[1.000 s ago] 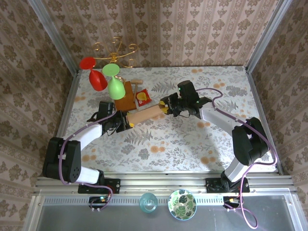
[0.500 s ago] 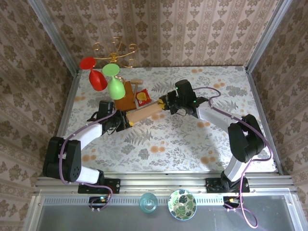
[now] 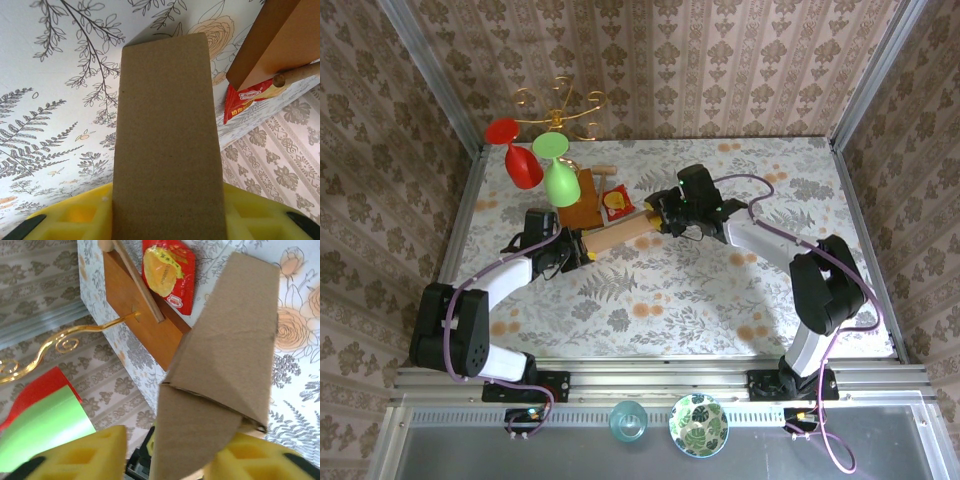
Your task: Fold the paper box
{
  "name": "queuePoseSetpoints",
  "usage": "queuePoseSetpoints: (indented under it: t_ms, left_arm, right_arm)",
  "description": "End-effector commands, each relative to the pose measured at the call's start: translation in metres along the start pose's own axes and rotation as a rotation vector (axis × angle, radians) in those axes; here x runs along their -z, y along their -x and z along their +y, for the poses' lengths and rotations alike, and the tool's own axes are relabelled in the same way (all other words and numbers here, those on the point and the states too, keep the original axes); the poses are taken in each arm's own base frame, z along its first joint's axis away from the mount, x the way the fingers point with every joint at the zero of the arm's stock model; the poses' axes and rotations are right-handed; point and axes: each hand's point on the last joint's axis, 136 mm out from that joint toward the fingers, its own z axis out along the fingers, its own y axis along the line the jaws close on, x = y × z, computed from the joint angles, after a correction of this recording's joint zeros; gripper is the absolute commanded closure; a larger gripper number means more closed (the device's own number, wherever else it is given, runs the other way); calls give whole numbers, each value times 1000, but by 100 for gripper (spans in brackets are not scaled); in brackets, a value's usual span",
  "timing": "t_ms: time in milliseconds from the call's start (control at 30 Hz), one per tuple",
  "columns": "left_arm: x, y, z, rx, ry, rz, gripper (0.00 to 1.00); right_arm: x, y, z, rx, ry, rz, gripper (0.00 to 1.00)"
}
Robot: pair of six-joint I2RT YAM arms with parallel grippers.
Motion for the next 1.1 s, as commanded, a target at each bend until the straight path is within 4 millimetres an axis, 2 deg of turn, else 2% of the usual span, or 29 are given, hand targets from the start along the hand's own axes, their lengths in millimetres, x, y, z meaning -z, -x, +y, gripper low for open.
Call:
queuePoseSetpoints:
  t_ms: [0,100,167,233,333,433,500,567,667,833,967,1067]
  left_arm:
    - [-4,31,62,253,192,-112,100]
    - [1,28,63,243,199,-108,100]
    - [5,25,65,243,206,-108,100]
    - [9,23,66,237,207,-111,100]
    - [13,15,66,227,210,-99,100]
    - [15,-3,67,202,219,-74,100]
    - [16,-16,70,178,236,-63,100]
    - [16,-22,78,176,249,-63,100]
    - [13,-21,90,187,257,-76,100]
    - [7,-18,94,180,264,-79,100]
    - [2,-17,91,181,260,-82,100]
    - [-1,-15,91,211,257,-84,100]
  right_arm:
    - [23,5,0,154,-22,-59,48]
    - [53,7,22,294,72,-69,42]
    - [73,5,26,428,102,-76,41]
    - [90,1,20,547,115,-87,41]
    - [103,-6,-7,663,129,-84,45]
    - [101,-18,-39,766,165,-57,48]
    - [102,-22,-51,803,195,-60,48]
    - [101,-24,-64,826,200,-69,44]
    - [98,-26,-75,848,186,-70,39]
    - [82,-28,-84,854,171,-24,37]
    - [72,-26,-75,848,165,-14,39]
    - [64,-24,-77,834,129,7,43]
